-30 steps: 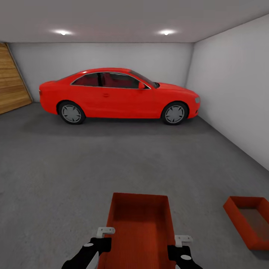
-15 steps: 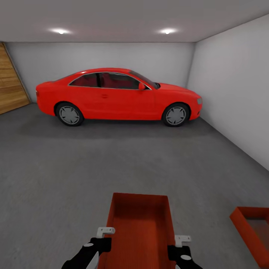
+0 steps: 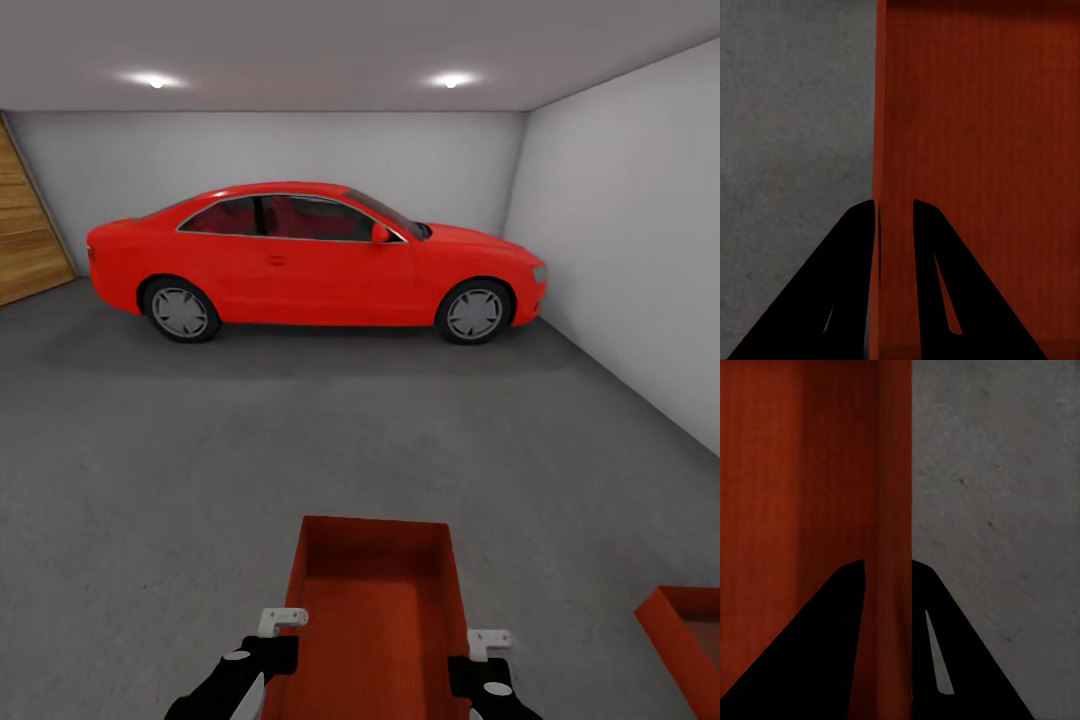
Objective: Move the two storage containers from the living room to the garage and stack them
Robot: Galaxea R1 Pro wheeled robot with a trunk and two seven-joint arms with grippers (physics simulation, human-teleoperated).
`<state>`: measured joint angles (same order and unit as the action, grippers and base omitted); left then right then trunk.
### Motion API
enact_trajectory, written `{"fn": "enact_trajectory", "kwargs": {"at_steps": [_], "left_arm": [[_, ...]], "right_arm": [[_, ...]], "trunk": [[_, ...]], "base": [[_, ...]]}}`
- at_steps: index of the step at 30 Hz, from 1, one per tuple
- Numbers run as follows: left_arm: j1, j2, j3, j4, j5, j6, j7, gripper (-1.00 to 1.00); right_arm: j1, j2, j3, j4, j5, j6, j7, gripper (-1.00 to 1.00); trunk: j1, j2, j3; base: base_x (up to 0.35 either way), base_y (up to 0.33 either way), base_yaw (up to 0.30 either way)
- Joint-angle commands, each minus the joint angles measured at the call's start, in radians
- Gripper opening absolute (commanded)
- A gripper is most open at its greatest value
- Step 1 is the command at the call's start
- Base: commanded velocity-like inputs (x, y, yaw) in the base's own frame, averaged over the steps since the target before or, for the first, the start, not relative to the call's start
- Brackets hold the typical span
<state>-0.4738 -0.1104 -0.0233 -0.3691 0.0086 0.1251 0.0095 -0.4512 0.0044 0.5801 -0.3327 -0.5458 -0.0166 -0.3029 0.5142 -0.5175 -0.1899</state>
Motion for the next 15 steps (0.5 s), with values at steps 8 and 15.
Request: {"fn": "enact_trajectory", "kwargs": {"at_steps": [8,15], "left_arm": [[0.0,0.006,0.005,-0.001,-0.015,0.007,0.009,-1.0],[0.0,0.006,0.005,-0.001,-0.015,0.007,0.009,-1.0]], "right_arm": [[-0.001,-0.015,-0.003,-0.002,0.009,-0.003,-0.016,-1.0],[-0.001,-0.015,-0.003,-0.002,0.009,-0.003,-0.016,-1.0]], "trunk": [[0.001,-0.001,-0.002],[0.001,-0.001,-0.002]], "base": [[0.322,0.0,0.0],[0.322,0.0,0.0]]}}
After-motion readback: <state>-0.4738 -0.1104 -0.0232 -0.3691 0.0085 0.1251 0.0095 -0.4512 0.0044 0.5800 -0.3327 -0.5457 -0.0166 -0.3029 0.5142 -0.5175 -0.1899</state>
